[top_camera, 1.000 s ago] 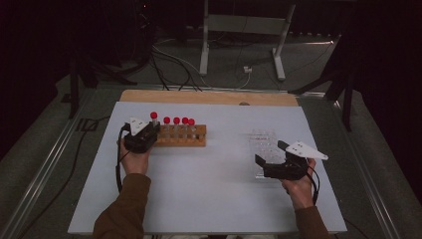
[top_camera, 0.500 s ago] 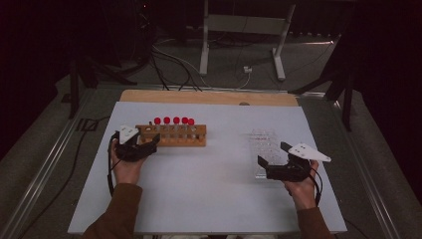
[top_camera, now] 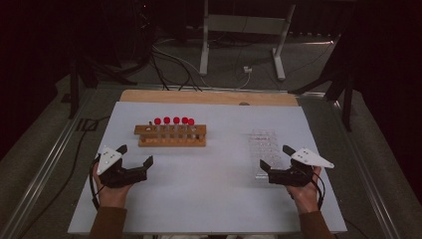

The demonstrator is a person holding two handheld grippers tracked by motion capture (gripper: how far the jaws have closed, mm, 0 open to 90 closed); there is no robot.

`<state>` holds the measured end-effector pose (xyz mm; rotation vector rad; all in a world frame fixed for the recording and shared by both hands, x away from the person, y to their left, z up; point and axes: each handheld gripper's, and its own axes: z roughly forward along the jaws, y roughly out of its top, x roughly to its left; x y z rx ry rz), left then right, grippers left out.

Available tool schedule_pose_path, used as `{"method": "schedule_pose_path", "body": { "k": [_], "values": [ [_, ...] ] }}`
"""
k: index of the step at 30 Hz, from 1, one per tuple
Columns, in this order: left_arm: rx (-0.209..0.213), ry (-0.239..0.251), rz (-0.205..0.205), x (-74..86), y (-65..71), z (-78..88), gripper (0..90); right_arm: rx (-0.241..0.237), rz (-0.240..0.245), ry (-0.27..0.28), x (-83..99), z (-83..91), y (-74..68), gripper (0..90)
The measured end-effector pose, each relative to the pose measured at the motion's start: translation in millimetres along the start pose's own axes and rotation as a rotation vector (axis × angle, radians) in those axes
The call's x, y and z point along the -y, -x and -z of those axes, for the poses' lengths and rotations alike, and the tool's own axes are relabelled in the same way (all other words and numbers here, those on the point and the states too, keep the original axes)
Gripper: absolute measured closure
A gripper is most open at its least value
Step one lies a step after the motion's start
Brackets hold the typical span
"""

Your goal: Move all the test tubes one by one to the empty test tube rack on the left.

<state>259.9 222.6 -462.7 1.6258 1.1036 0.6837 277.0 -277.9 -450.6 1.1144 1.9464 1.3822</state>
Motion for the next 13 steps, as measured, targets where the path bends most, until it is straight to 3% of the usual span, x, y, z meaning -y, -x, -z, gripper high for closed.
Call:
{"method": "schedule_pose_path", "body": {
  "k": [6,13],
  "values": [
    [-0.014,0.017,-0.006,8.3,0.4,12.7,0.7,0.004,-0.008,0.017,5.0,3.2,1.9,0.0],
    [-0.032,0.042,0.005,6.4,-1.7,17.1,0.7,0.010,-0.013,0.023,7.8,4.7,3.8,0.0]
  ]
}}
